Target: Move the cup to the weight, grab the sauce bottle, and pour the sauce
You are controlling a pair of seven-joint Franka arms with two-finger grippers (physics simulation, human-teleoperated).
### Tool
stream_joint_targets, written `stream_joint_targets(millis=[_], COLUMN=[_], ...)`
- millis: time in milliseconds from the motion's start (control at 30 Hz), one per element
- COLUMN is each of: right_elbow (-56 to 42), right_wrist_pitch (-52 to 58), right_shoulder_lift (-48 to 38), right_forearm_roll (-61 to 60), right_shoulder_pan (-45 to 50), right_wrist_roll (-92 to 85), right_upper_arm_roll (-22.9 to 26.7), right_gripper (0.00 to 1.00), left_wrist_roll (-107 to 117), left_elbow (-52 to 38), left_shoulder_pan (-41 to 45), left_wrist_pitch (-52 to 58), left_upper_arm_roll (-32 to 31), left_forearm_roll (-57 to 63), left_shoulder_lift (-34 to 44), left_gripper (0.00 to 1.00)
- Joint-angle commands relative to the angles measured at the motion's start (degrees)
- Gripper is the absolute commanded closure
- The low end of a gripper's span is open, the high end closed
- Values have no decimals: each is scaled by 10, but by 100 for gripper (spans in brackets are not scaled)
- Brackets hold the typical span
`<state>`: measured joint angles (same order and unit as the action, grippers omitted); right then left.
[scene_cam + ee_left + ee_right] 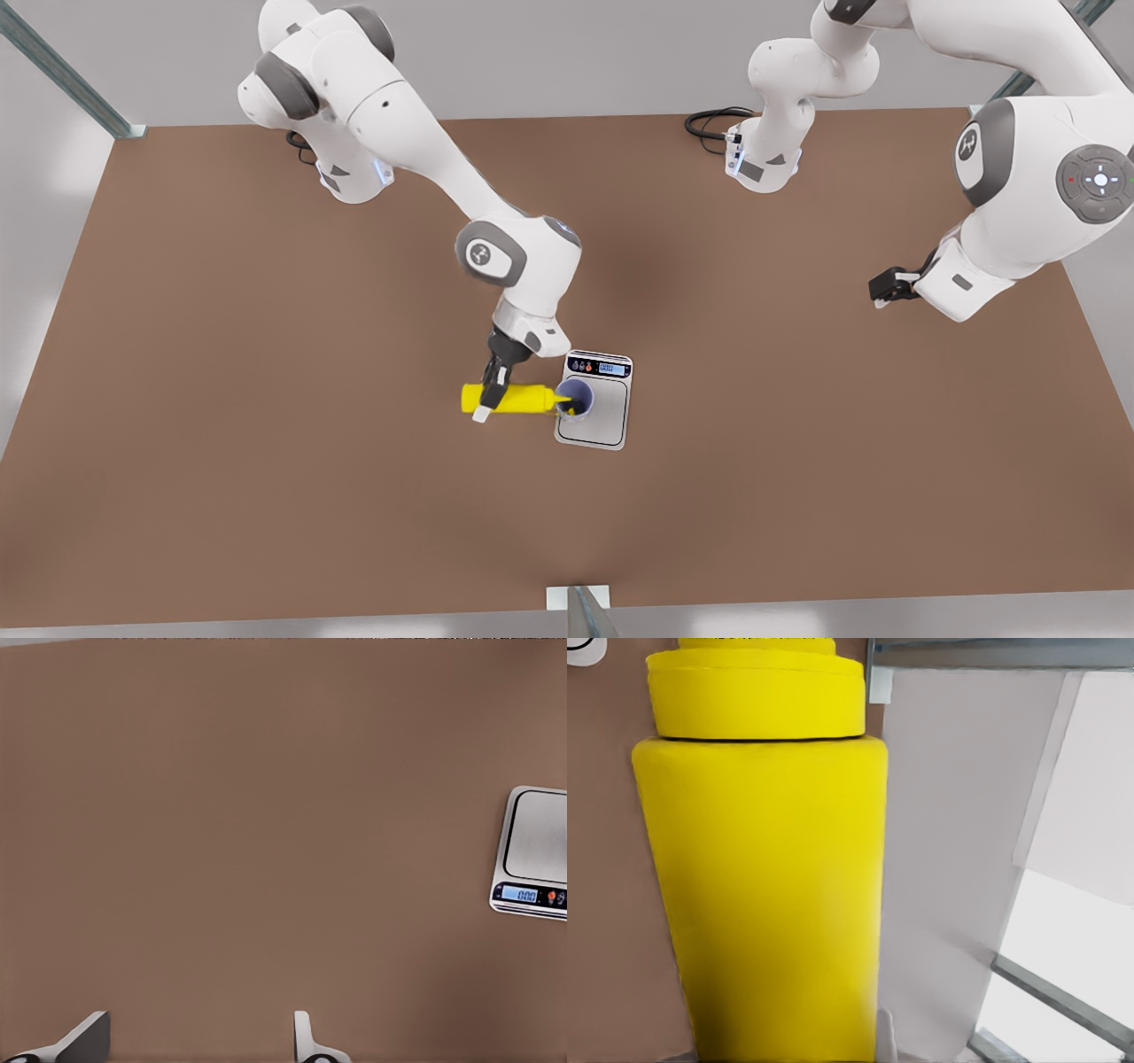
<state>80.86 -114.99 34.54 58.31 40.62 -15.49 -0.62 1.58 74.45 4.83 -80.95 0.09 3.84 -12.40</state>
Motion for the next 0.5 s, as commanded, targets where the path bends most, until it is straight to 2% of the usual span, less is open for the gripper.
stream_joint_targets(millis=[0, 467], right_elbow=[0, 1], right_wrist_pitch=[6, 123], right_shoulder_lift=[0, 66], right_forearm_roll=[14, 229], right_shoulder_pan=[0, 64], right_wrist_roll=[2, -7], right_upper_arm_roll=[0, 0], right_gripper=[45, 45], left_wrist_roll=[0, 0], left_elbow=[0, -1], left_shoulder_pan=[0, 7], left_wrist_pitch=[0, -1], left_upper_arm_roll=[0, 0], left_forearm_roll=[0, 0], left_shoulder_lift=[0, -1], left_gripper=[0, 0])
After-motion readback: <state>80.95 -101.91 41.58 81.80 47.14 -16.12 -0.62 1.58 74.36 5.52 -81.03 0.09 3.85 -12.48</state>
